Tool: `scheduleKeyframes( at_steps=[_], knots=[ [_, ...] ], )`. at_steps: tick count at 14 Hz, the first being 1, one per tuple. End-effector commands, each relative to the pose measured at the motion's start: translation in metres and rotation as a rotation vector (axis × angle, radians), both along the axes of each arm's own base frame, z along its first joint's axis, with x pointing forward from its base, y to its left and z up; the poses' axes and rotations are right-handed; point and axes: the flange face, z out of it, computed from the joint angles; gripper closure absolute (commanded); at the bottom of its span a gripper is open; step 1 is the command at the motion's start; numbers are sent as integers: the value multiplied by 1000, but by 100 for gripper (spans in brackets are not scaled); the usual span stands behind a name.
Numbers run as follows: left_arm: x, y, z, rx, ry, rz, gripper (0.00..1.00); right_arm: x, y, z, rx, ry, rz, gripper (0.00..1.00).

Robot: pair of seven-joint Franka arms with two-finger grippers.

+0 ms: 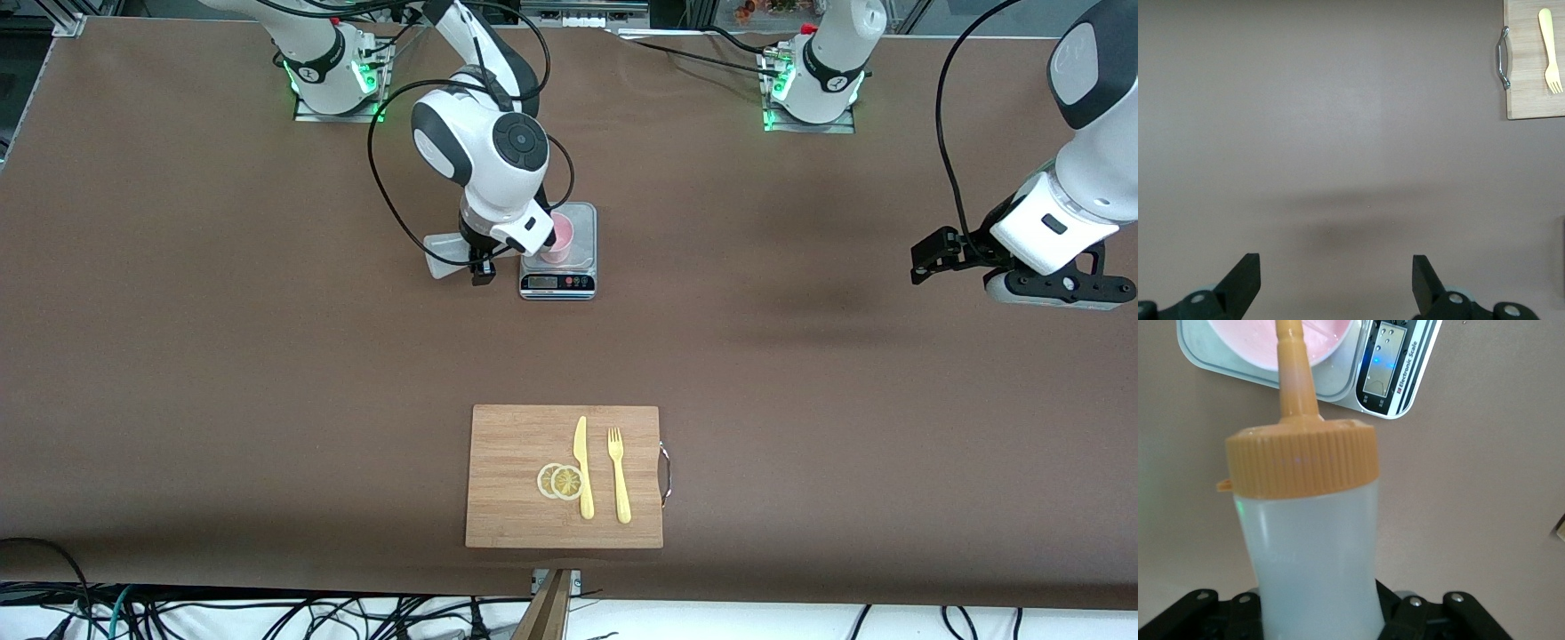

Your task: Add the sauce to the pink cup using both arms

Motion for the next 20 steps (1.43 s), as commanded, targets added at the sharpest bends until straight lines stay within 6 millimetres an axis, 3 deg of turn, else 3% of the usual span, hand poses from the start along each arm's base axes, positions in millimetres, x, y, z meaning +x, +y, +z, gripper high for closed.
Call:
scheduleKeyframes(
  at_steps=[1,20],
  knots=[
    [0,2,1,-19,0,-15,0,1,3,8,1,-1,6,100],
    [0,2,0,-19,1,-15,0,6,5,19,141,54,-36,100]
  ],
)
